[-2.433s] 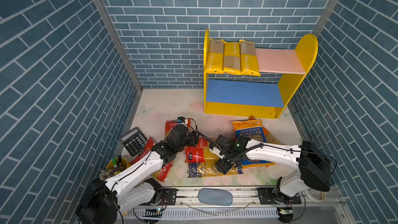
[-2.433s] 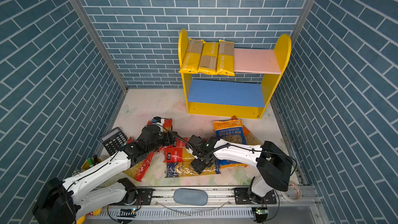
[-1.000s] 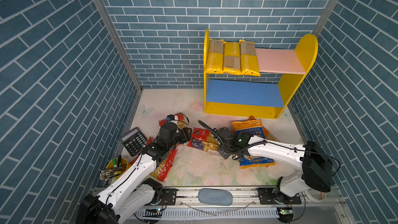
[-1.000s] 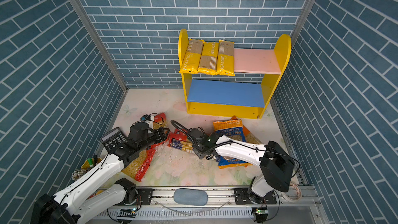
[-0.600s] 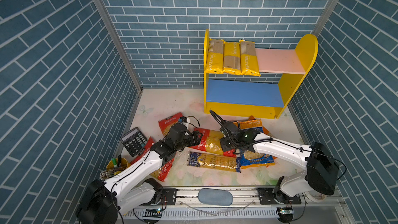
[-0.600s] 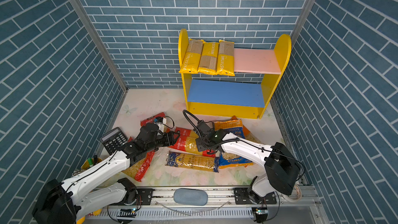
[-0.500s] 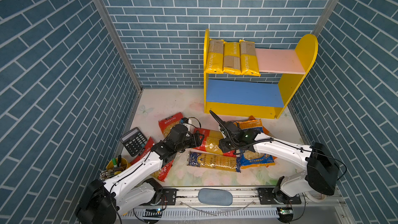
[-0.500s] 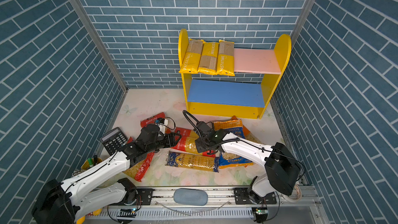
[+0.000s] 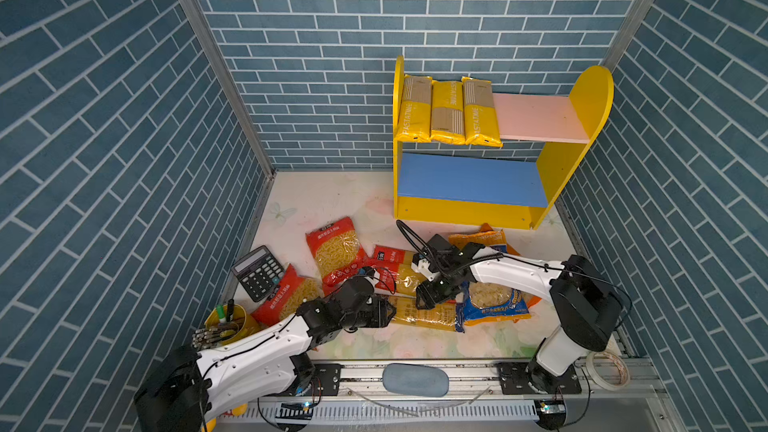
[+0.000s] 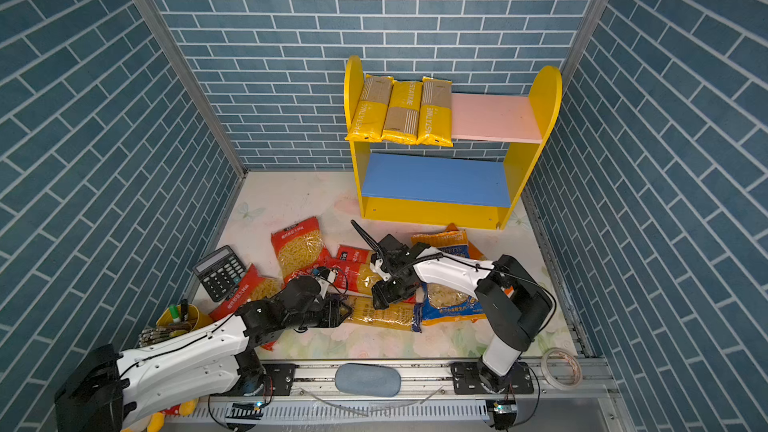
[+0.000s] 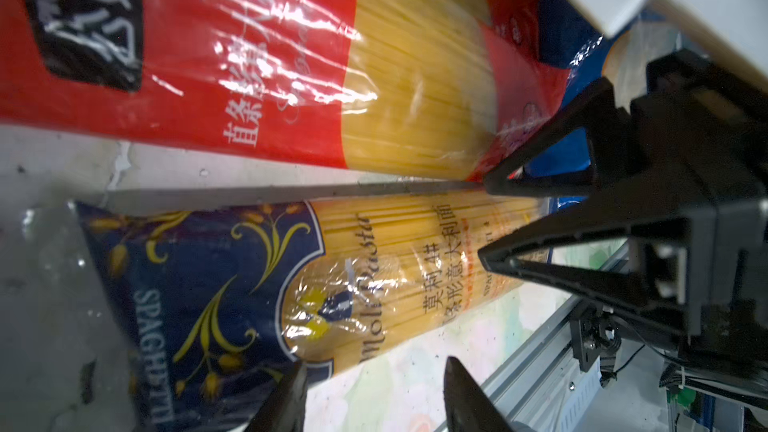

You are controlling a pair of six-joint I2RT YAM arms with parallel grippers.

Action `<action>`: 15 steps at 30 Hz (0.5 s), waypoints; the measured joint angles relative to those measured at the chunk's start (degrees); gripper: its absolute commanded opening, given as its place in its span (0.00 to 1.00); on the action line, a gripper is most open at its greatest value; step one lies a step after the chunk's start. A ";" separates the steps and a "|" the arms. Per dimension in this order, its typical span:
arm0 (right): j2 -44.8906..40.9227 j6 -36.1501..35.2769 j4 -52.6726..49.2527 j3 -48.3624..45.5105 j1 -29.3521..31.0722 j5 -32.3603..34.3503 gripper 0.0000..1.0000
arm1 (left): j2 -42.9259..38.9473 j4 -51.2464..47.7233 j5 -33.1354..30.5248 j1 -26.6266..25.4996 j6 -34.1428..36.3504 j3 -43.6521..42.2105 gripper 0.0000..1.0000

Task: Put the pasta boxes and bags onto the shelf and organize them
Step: 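Grasp the blue Molisana spaghetti pack with both grippers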

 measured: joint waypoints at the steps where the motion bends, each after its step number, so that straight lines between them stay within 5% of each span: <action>1: 1.68 -0.87 -0.04 1.05 -0.15 -0.57 0.65 | -0.22 -0.37 -0.57 -0.31 -0.09 0.02 0.53; 8: 7.54 -5.22 -1.66 4.46 -0.17 -5.29 0.60 | 3.34 1.40 -1.73 -0.87 -0.66 -0.04 0.44; 15: 9.11 -8.28 -1.49 5.16 -0.28 -9.01 0.33 | 6.43 4.35 -1.57 -1.01 -0.55 -0.07 0.38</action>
